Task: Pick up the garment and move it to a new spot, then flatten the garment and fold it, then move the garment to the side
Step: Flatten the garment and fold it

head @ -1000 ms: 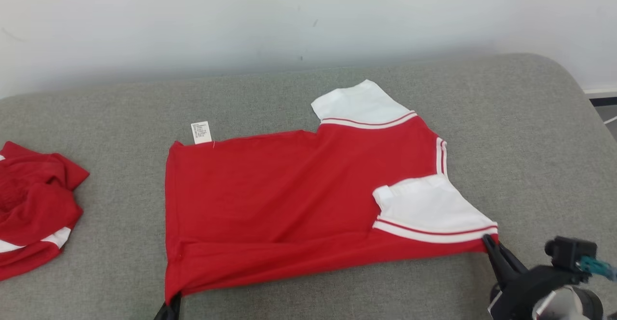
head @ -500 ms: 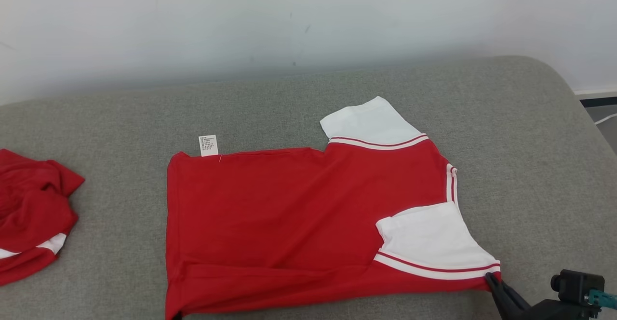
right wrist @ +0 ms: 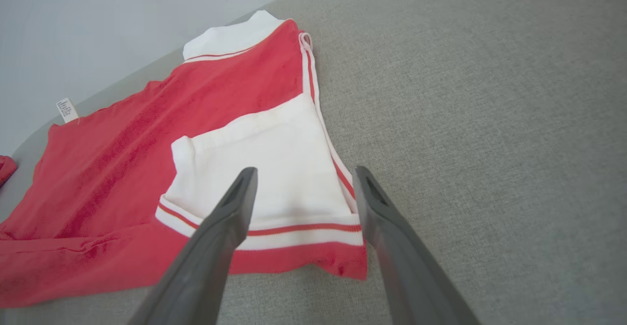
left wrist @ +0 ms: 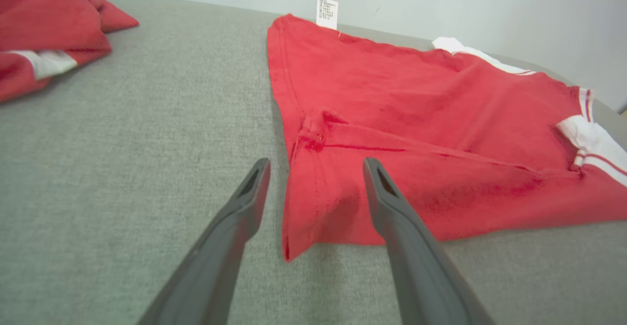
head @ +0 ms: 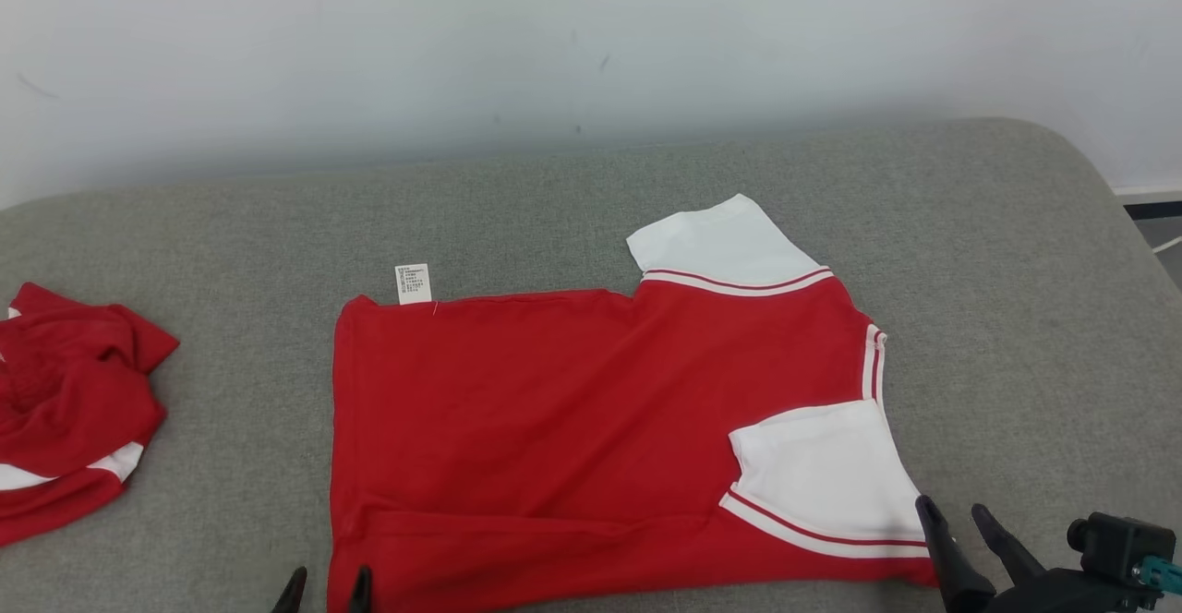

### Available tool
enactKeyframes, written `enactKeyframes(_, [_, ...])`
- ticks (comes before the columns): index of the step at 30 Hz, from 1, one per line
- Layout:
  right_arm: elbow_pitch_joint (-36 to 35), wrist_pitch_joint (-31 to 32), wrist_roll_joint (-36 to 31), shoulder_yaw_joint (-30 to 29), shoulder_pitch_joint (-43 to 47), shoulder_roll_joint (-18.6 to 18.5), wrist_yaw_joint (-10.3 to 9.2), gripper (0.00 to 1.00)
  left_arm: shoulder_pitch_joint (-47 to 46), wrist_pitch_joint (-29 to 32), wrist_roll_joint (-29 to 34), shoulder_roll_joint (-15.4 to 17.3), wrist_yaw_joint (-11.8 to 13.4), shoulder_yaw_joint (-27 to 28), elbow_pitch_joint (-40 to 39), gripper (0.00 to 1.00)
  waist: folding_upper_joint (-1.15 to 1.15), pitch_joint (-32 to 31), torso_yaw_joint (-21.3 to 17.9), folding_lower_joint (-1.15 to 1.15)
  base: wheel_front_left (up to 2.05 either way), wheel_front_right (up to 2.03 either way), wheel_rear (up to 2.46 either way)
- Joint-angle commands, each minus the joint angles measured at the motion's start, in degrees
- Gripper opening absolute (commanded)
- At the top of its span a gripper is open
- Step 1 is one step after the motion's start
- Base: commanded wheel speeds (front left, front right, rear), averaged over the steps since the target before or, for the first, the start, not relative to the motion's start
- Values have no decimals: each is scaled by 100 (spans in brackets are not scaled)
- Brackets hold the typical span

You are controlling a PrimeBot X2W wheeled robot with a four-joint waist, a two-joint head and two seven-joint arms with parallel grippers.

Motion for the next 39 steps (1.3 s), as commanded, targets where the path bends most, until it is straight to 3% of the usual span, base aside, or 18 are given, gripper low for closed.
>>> enactKeyframes(1, [-98,-135,-14,18,-84,20,-6,100,75,-21,73,-32,33,91,-273,100,0,-12,19,0,0,0,0])
enactKeyframes(10, [-197,-885,-179,308,-289,106,-6,100,335,-22,436,-185,321,463,-1379,100,0,-157,108,0,0,0,0])
enactKeyframes(18, [-43,-1402,-370,412,-297,169,-6,100,418,-23,515,-296,539,753,-1617,100,0,-290,208,0,0,0,0])
enactKeyframes(22, [-78,-1669,-521,280,-136,296,-6,100,487,-23,529,-316,508,806,-1615,100,0,-327,266,0,0,0,0])
enactKeyframes(30, [-97,-1594,-681,319,-198,367,-6,100,230,-23,318,-339,297,907,-1382,100,0,-312,277,0,0,0,0])
enactKeyframes(39, [-133,-1623,-815,396,-560,380,-6,100,-815,283,-94,-45,-156,856,-924,100,0,53,45,0,0,0,0])
